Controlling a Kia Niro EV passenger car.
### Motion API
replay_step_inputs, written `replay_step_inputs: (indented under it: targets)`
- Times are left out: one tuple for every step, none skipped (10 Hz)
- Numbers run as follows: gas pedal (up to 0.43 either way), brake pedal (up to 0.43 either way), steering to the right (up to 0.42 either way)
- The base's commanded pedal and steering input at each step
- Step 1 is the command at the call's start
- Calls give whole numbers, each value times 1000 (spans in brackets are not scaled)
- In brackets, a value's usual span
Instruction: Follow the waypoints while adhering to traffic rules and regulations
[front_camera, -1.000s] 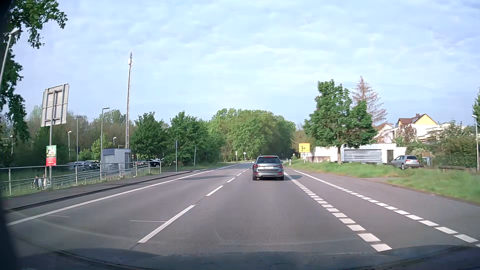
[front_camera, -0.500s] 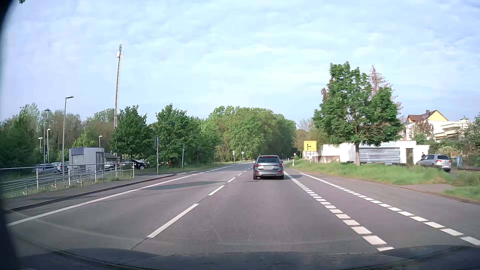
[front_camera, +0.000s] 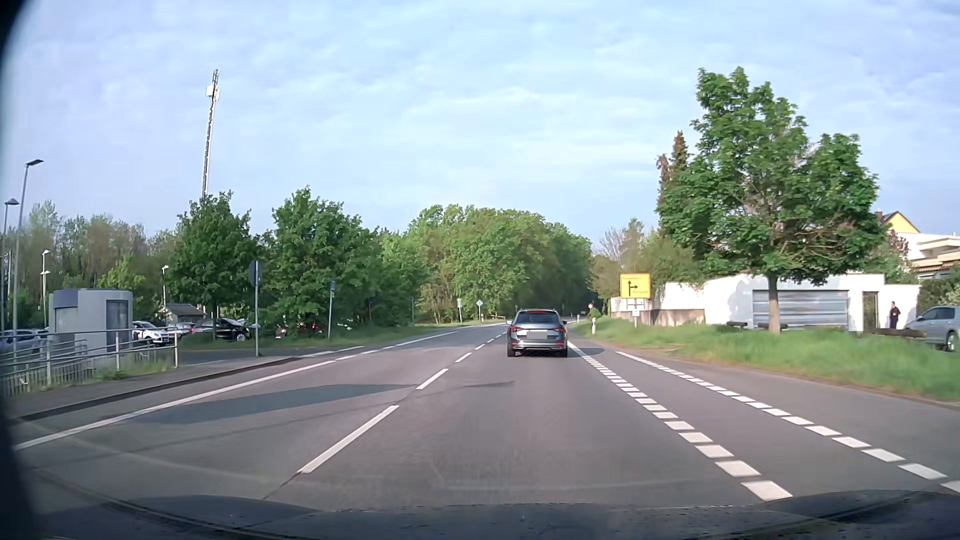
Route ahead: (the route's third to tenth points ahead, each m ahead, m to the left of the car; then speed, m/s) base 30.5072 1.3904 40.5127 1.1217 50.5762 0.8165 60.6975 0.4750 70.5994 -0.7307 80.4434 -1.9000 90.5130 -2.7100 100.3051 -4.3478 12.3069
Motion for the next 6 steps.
replay_step_inputs:
  targets:
    - [177,0,1]
    - [169,0,1]
    - [169,0,1]
    - [157,0,1]
    - [157,0,1]
    - [150,0,1]
